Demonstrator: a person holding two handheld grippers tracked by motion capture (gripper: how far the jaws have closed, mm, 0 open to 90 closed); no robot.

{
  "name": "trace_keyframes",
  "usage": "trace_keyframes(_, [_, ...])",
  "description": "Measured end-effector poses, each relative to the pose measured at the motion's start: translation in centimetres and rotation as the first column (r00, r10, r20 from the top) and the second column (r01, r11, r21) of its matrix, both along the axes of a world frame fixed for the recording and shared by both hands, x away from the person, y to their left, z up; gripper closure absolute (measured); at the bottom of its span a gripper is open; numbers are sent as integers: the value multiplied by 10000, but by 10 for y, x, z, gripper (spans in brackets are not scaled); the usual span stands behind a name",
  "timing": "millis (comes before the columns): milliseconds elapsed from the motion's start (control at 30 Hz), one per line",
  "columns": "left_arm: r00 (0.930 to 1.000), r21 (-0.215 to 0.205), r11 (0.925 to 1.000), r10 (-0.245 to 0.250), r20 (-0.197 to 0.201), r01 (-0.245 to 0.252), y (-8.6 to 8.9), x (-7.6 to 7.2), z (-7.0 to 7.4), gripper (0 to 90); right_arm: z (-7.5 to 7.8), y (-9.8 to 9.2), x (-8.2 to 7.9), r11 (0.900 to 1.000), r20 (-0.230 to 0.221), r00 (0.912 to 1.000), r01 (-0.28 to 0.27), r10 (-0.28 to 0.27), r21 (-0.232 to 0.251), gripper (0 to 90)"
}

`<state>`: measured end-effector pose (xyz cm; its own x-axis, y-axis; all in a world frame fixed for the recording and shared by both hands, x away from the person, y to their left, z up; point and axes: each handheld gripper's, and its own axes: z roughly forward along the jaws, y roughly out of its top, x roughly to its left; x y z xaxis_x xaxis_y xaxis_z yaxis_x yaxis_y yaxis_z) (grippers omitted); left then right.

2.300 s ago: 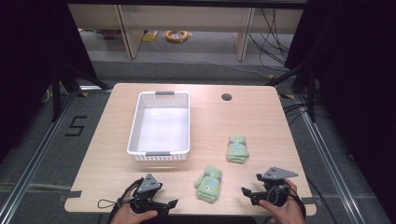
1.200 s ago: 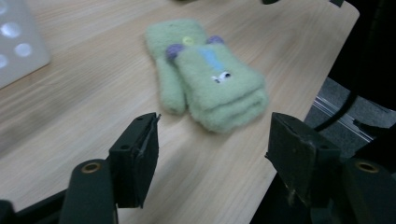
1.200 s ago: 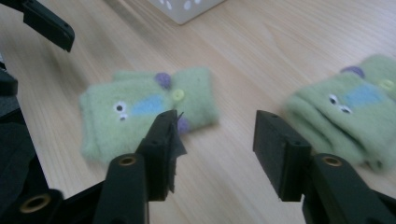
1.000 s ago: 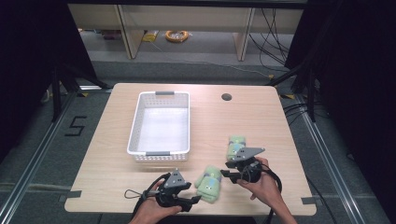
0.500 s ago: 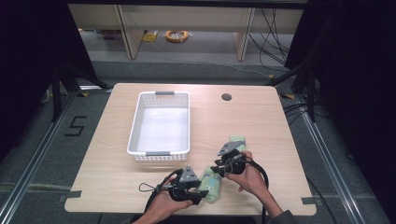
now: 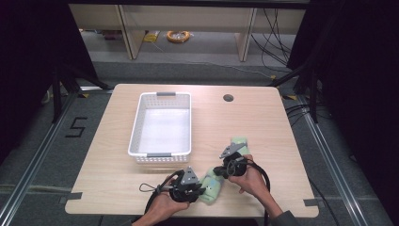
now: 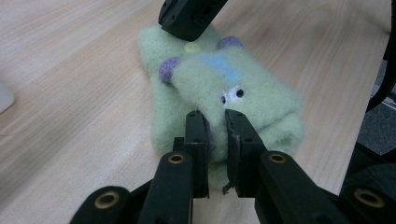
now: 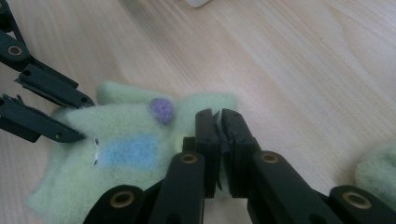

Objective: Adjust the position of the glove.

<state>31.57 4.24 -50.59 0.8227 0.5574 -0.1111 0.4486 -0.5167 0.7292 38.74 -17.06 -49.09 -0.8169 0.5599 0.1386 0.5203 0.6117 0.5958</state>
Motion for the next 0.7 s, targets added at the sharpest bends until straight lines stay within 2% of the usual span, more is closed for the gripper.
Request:
trace_keyframes(100, [9999, -19, 10000, -80, 94, 80, 1, 0, 1, 801, 1, -1, -1, 10000, 109, 9999, 6, -6, -1, 873])
trace_keyframes(133, [9999, -27, 10000, -63, 96, 63, 1, 0, 1, 803, 2, -1, -2, 9998, 97, 9999, 32, -34, 173, 874])
trace_keyframes(167, [9998, 76, 9999, -91, 152, 90, 2, 1, 3, 805, 4, -2, -3, 10000, 59, 10000, 26, -27, 53, 875])
trace_keyframes(200, [9998, 16, 9999, -170, 128, 170, 2, 1, 4, 806, 5, -3, -4, 10000, 97, 9999, 45, -45, 60, 876])
trace_keyframes(233, [10000, -241, 9997, 31, 45, -30, 1, 1, 4, 806, 7, -4, -6, 9999, 86, 9999, 66, -68, 153, 877])
trace_keyframes(267, [9995, -86, 9997, -241, 194, 242, 3, 2, 8, 807, 9, -5, -8, 9996, 183, 9997, 163, -167, 213, 878])
trace_keyframes(300, [9992, -134, 9994, -316, 259, 320, 2, 2, 10, 807, 11, -7, -10, 9995, 318, 9993, 177, -185, 258, 878])
trace_keyframes(333, [9995, -170, 9996, -202, 254, 206, 1, 2, 11, 807, 12, -8, -14, 9988, 441, 9985, 313, -329, 367, 879])
trace_keyframes(367, [9985, -45, 9991, -430, 334, 432, 1, 2, 14, 807, 16, -11, -17, 9990, 459, 9983, 345, -358, 279, 879])
trace_keyframes(433, [9956, -16, 9973, -725, 585, 727, 0, 4, 18, 807, 18, -17, -25, 9966, 624, 9964, 535, -574, 623, 879])
trace_keyframes(467, [9960, -23, 9979, -640, 622, 642, -1, 4, 19, 806, 22, -22, -29, 9972, 695, 9961, 515, -551, 534, 879])
trace_keyframes(533, [9944, -65, 9964, -836, 641, 842, -4, 5, 22, 805, 24, -29, -38, 9939, 749, 9939, 750, -811, 813, 879])
trace_keyframes(567, [9923, -14, 9949, -1001, 726, 1004, -5, 7, 23, 804, 26, -33, -43, 9925, 676, 9937, 837, -899, 890, 879])
trace_keyframes(633, [9925, -22, 9949, -1009, 691, 1013, -8, 9, 23, 804, 26, -39, -51, 9888, 712, 9908, 1074, -1151, 1036, 880])
trace_keyframes(667, [9925, -22, 9949, -1009, 691, 1013, -8, 9, 23, 803, 25, -41, -56, 9836, 640, 9882, 1302, -1390, 1246, 880])
trace_keyframes(700, [9896, 140, 9921, -1251, 705, 1244, -12, 13, 23, 803, 27, -44, -59, 9854, 524, 9895, 1278, -1343, 1124, 880])
